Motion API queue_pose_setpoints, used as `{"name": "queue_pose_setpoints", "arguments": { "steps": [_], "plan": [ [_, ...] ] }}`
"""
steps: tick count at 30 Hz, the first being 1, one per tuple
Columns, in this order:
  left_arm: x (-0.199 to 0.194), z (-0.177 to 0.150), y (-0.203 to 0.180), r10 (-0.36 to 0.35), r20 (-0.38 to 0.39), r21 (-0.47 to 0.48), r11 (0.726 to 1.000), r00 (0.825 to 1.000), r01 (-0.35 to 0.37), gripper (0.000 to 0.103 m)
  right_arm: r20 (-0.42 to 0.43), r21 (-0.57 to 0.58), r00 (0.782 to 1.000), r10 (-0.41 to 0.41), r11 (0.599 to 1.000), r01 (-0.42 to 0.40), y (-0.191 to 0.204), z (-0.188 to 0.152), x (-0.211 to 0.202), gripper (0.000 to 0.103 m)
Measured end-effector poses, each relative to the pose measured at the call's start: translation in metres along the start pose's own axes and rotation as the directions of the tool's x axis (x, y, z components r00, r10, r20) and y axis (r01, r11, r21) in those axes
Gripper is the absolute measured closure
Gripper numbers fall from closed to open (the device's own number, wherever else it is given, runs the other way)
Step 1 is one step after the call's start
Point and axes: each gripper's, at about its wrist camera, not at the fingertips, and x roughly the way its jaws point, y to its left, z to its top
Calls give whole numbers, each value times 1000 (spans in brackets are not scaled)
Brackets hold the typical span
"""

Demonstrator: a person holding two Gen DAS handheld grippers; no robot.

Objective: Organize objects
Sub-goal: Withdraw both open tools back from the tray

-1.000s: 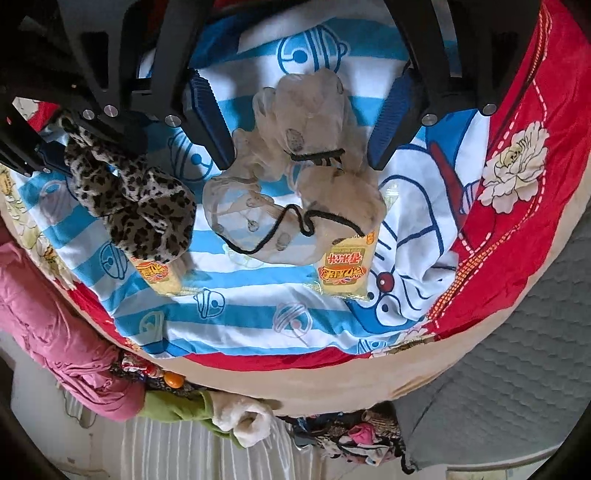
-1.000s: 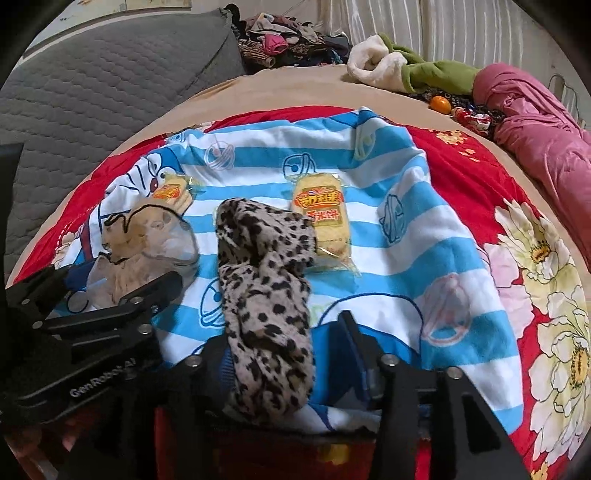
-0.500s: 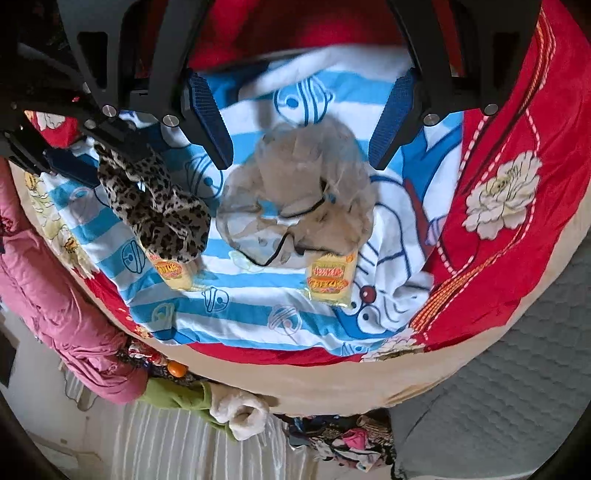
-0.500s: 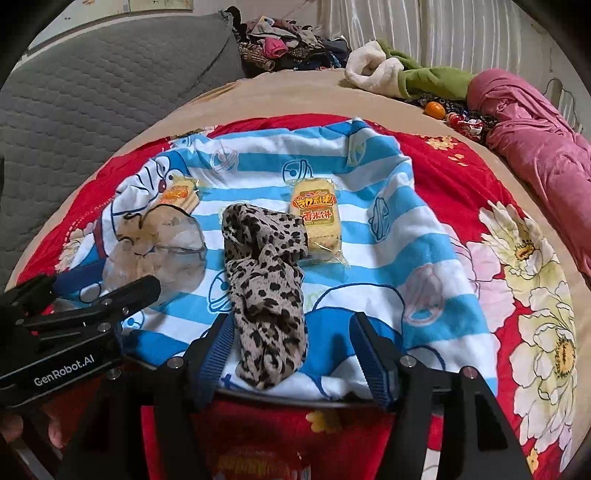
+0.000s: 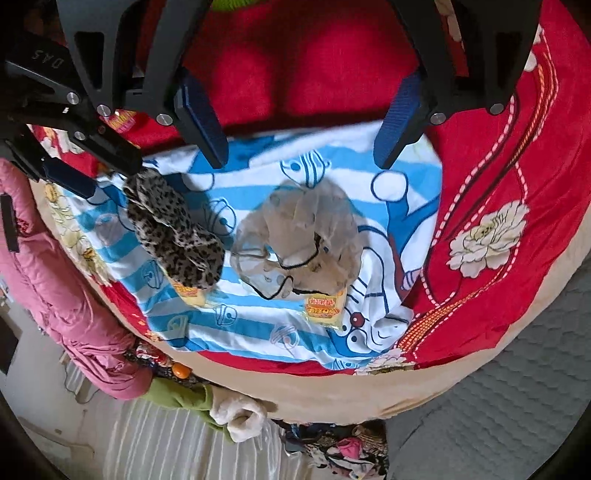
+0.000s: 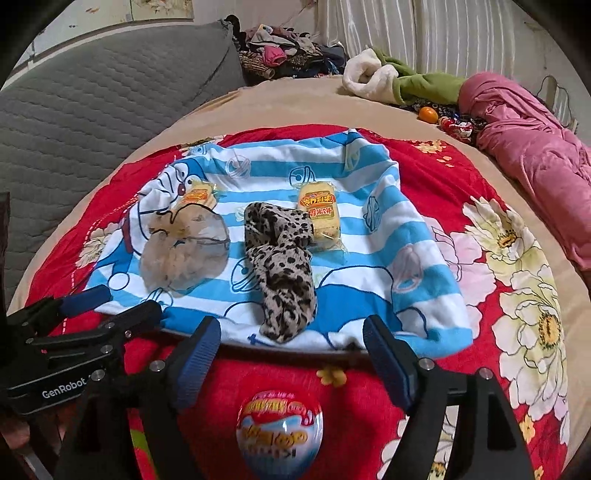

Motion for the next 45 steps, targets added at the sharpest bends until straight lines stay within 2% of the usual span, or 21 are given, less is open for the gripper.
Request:
{"name": "queue_pose_setpoints", "arguments": {
  "steps": [11,19,35,45],
  "plan": [
    [-27,-18,3,-51,-42,-54,997,998,49,16,27,2,1000,6,1000,-6,6,-13,-34,22],
    [-56,-28,2,-60,-12,-57,997,998,59,10,61,4,998,11,1000,-11,8,-20,-63,22],
    [-118,-45,5,-12,70,-48,999,997,15,8,134,-20,991,25,1000,-22,21,-36,-126,22],
    [-163,-60,-2,62,107,-7,998,992,-62,8,200,-42,979,34,999,-26,31,-48,-176,19]
  ]
}}
